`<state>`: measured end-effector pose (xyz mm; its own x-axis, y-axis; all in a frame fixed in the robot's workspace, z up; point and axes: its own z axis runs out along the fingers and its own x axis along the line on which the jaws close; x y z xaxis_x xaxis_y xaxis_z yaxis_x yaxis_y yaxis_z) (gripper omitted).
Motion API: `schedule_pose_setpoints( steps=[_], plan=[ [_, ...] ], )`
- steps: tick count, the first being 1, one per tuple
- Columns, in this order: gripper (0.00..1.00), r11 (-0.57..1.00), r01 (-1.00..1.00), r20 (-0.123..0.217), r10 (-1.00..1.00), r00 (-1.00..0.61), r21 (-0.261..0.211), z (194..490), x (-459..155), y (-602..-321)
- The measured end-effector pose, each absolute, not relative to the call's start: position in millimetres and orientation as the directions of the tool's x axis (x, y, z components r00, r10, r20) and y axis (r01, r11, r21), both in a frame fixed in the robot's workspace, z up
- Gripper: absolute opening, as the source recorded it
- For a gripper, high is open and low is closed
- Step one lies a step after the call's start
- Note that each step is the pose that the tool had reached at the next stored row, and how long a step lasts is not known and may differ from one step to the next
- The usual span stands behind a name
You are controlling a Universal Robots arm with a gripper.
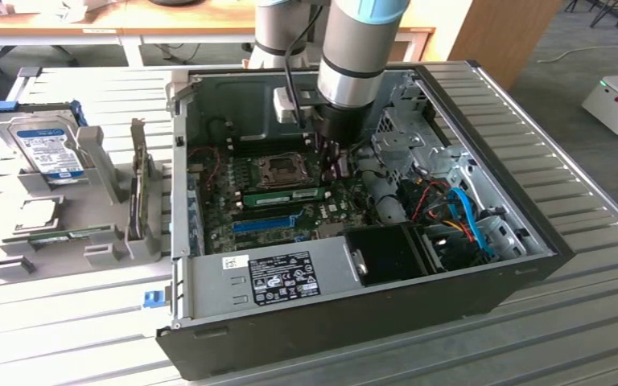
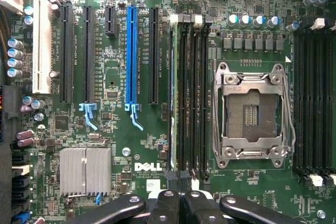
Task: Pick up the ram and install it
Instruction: 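Press down the ram until it locks into place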
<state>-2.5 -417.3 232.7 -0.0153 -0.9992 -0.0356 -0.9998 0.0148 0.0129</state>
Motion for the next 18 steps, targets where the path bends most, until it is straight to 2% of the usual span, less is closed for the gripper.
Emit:
schedule_pose_setpoints(
  steps=[18],
  plan=[
    [0.11, 0.015, -1.000, -0.036, -0.999, -0.015, 0.013, 229.3, -2.3, -415.1]
  ],
)
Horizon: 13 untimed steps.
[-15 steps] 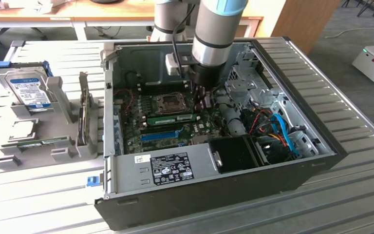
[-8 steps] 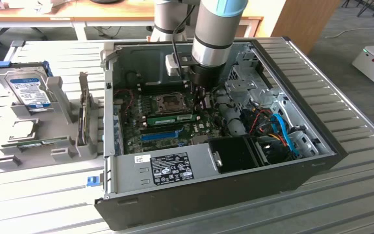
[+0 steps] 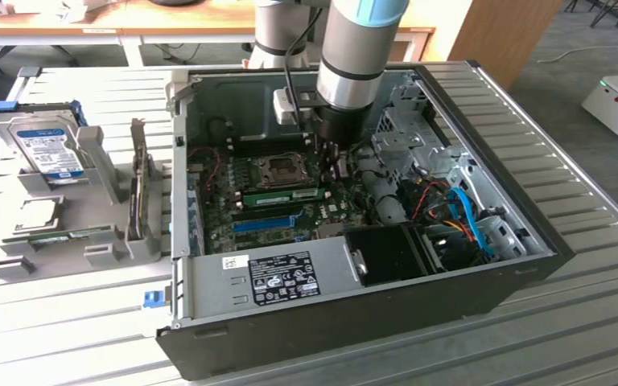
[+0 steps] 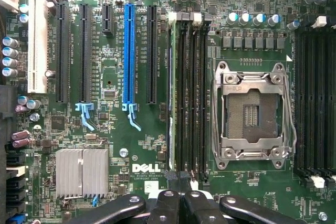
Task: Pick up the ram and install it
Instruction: 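Press down the ram until it locks into place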
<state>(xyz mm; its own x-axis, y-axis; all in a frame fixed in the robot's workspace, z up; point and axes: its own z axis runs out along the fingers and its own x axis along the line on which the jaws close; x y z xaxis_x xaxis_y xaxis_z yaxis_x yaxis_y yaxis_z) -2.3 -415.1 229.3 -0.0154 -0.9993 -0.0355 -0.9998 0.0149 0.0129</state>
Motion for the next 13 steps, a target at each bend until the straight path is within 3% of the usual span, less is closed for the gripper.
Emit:
schedule_pose_setpoints(
  steps=[13],
  plan=[
    [0.11, 0.015, -1.000, -0.035, -0.999, -0.015, 0.013, 226.6, -2.3, -414.4]
  ],
)
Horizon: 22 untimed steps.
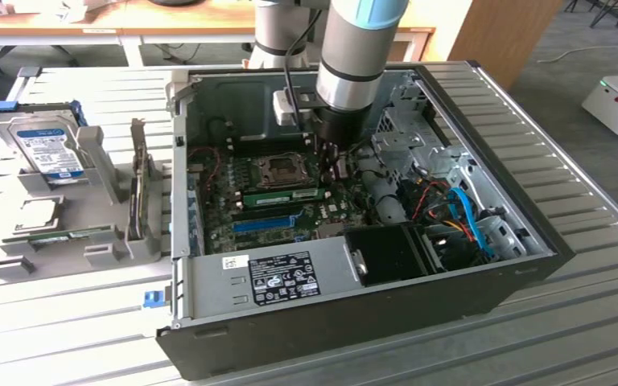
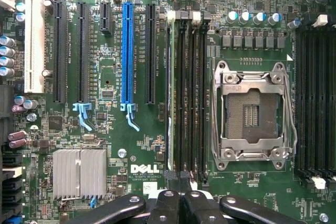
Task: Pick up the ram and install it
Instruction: 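Press down the ram until it locks into place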
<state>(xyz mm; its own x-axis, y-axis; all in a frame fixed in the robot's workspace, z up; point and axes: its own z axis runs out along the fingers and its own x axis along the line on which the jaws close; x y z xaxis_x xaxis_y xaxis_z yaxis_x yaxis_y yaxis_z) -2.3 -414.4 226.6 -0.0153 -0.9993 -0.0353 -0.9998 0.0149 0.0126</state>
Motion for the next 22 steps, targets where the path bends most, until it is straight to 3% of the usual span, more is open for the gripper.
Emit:
schedule_pose_setpoints(
  steps=[22],
  plan=[
    [0.11, 0.015, -1.000, -0.035, -0.999, -0.015, 0.013, 224.0, -2.3, -414.4]
  ],
)
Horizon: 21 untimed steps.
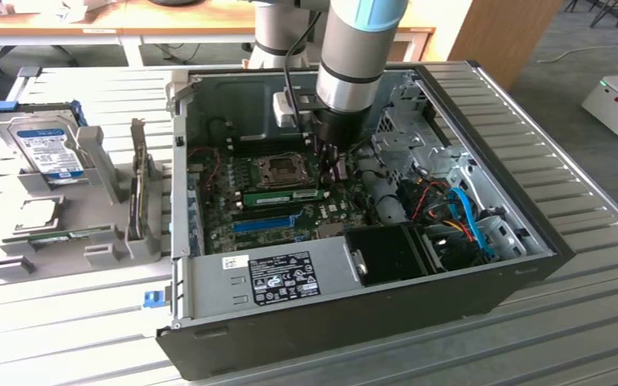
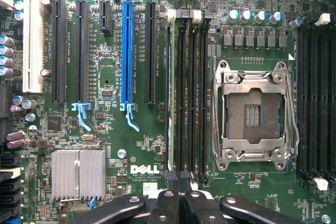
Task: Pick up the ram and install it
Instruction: 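Press down the ram until it locks into place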
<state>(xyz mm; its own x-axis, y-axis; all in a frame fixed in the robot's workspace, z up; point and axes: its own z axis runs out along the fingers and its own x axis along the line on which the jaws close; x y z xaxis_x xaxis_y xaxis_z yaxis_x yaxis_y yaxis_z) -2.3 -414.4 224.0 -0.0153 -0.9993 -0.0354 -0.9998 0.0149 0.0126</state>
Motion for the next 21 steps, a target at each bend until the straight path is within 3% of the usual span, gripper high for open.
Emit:
schedule_pose_setpoints(
  steps=[21],
  plan=[
    [0.11, 0.015, -0.999, -0.035, -0.999, -0.016, 0.038, 232.1, -0.4, -414.4]
  ],
)
